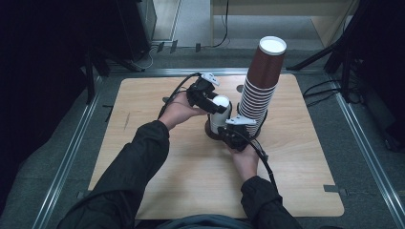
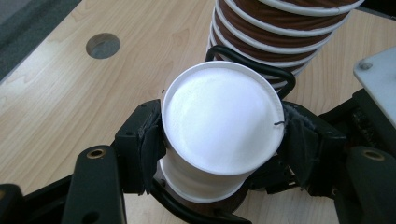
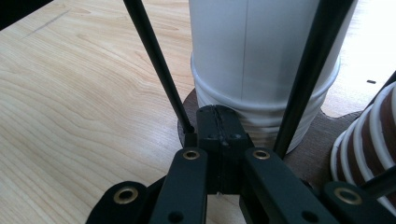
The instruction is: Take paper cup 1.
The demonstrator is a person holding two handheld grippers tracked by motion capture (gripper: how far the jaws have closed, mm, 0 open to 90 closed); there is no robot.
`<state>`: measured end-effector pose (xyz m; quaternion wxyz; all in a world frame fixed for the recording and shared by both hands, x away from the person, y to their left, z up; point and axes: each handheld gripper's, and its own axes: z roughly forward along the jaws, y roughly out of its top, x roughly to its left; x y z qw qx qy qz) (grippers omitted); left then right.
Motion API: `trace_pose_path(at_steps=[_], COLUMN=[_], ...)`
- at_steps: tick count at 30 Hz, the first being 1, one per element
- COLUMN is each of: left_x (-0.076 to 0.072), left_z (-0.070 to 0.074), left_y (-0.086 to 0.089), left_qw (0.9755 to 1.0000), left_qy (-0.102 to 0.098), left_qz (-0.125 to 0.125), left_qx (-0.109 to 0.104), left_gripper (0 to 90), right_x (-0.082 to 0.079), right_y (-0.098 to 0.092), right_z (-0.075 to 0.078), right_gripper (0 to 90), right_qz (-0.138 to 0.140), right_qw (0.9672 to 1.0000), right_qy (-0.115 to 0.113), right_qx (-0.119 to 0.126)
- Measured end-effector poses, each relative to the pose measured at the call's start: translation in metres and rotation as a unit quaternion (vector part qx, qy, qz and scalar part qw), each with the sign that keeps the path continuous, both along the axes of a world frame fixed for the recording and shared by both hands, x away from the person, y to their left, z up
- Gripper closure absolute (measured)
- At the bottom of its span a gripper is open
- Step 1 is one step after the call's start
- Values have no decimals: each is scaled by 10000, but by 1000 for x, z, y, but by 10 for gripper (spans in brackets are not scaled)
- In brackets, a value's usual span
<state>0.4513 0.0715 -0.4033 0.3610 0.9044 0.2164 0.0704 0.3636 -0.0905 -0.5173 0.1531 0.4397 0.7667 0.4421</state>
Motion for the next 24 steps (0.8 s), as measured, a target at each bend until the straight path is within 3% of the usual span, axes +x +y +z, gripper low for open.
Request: trace_pose_path(at_steps=[15,22,24], left_x=[-4,-7,-7], left_z=[20,39,46], left_y=[2,6,8], left_qw=[9998,9994,9992], left_qy=[-119,-255,-245], left_qz=[45,29,43], left_qx=[-129,-213,-326], left_gripper=[350,351,352], right_x=[1,2,2], right_y=[-1,0,0], right_z=[0,0,0], right_gripper=[894,894,894], right_qz=[19,42,53], right_qw=[10000,10000,10000], right_qy=[44,75,82], right_qx=[47,22,-1])
